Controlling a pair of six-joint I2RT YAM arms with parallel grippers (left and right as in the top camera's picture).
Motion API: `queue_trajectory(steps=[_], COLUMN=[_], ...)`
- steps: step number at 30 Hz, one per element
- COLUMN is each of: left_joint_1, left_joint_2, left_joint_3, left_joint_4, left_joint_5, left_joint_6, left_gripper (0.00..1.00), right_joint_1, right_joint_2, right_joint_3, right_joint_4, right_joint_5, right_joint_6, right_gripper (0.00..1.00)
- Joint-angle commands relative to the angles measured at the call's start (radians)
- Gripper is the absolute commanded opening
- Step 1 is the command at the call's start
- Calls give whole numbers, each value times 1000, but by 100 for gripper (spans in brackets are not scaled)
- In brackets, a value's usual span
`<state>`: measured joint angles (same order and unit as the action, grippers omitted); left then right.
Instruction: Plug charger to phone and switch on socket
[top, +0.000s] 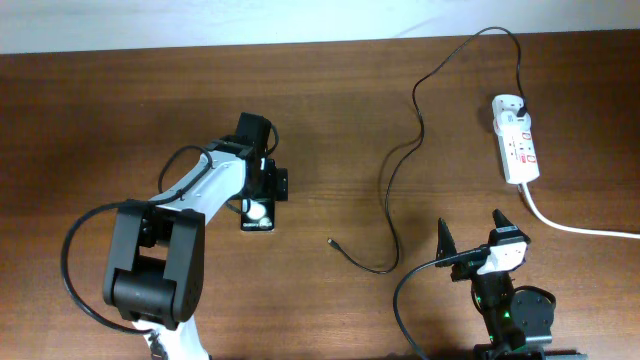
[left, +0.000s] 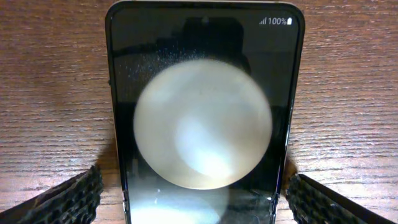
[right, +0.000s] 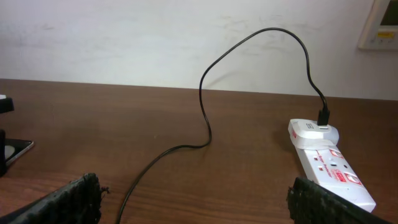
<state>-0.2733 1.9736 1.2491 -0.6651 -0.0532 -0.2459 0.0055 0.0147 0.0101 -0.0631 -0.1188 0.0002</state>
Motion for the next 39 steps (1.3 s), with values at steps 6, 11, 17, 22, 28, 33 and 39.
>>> queue_trajectory(steps=[6,11,17,22,28,33,39], left_joint_1=[4,1,3,9,8,8,8], left_joint_2=[57,57,57,57,57,57,22], left_joint_3=[-2,-2,-2,-2,-2,-2,-2], left_joint_4=[-17,-45,-9,-12,2,4,0], left_joint_5=[69,95,90,91,91,91,45], left_joint_6=[80,79,33,9,-22,-6,2], left_gripper=[100,99,91,89,99,99,99], right_joint_1=[-4,-4,-4,-4,-4,-4,-4], right_joint_2=[-7,-7,-7,-7,-7,-7,-7], right_joint_3=[-5,-5,-5,-5,-5,-5,-5], right_joint_4=[-5,-5,-5,-5,-5,-5,-5], right_joint_5=[-8,-8,-8,-8,-8,-8,-8], right_joint_6=[4,4,4,4,4,4,4], right_gripper=[99,99,99,99,99,99,99])
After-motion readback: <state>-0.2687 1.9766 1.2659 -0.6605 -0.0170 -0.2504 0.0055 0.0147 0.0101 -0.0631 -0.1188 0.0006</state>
